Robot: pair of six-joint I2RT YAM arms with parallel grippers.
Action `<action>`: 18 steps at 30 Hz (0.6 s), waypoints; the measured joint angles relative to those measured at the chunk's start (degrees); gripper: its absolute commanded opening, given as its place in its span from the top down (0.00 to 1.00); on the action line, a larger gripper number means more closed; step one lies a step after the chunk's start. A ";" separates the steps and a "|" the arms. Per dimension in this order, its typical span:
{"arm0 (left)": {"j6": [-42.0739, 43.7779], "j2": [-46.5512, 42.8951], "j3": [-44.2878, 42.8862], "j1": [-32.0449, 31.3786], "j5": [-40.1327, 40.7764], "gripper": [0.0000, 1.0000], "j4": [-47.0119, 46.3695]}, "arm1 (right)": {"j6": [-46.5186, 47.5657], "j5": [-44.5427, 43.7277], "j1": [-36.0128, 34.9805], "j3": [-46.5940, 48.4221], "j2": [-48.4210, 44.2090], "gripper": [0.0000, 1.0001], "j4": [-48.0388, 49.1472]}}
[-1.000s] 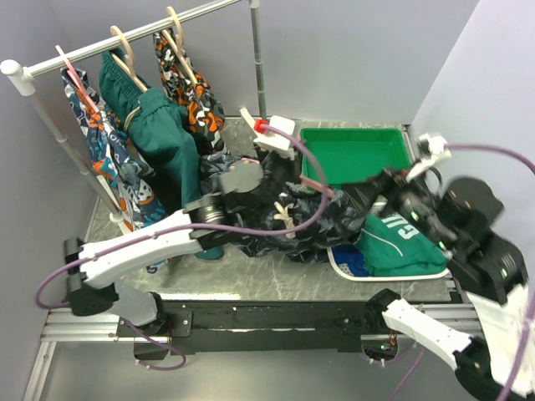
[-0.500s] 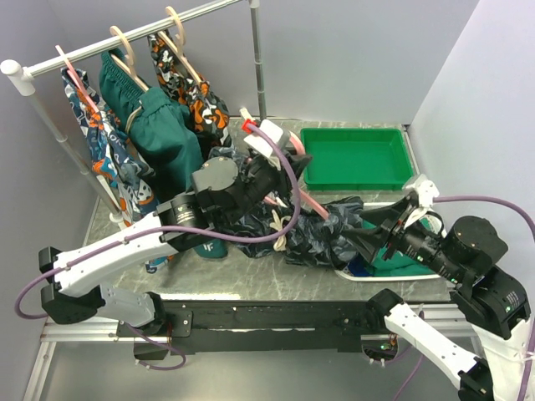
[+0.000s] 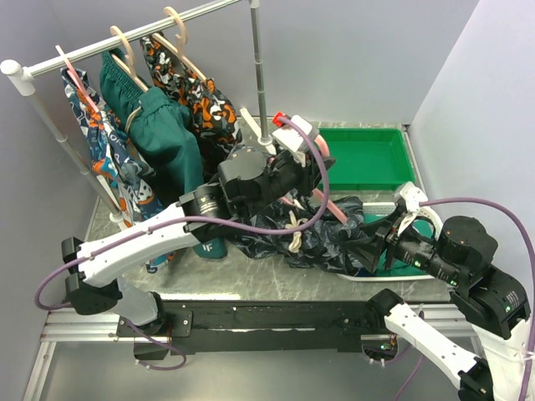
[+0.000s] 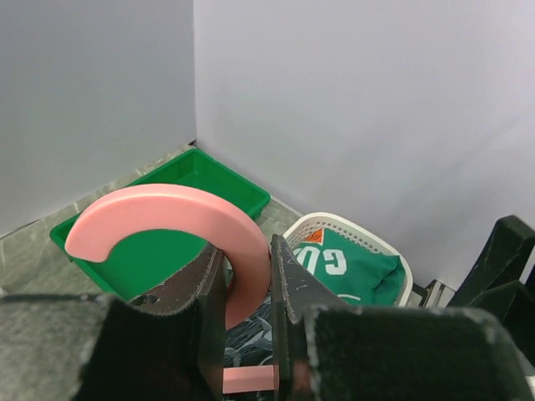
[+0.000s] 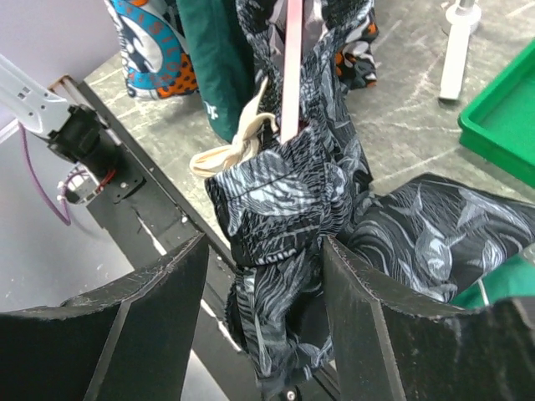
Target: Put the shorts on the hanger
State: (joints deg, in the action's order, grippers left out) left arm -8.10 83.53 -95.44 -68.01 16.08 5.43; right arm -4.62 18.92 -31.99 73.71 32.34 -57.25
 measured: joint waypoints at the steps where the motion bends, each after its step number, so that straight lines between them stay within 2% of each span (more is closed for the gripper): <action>1: -0.11 0.59 -0.85 0.00 -0.22 0.99 0.09 | -0.04 -0.28 -0.02 0.00 0.00 0.39 -0.26; 13: -0.17 4.70 -7.78 0.00 -2.08 0.99 0.00 | -0.48 -5.73 -0.39 1.42 1.05 0.59 -2.38; 16: -0.17 5.97 -9.40 0.00 -2.73 0.99 0.02 | -0.66 -7.23 -0.39 2.19 2.03 0.71 -2.80; 17: -0.17 6.67 -10.27 0.00 -2.80 0.99 0.00 | -0.72 -7.67 -0.39 2.40 2.36 0.81 -2.91; 18: -0.17 7.23 -10.88 0.00 -2.91 0.99 0.02 | -0.83 -8.28 -0.39 2.69 2.67 0.86 -3.02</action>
State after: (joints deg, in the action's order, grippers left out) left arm -8.27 90.76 -106.32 -68.01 13.17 5.45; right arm -5.45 10.63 -32.38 76.40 35.00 -60.27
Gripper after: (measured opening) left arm 0.235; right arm 0.313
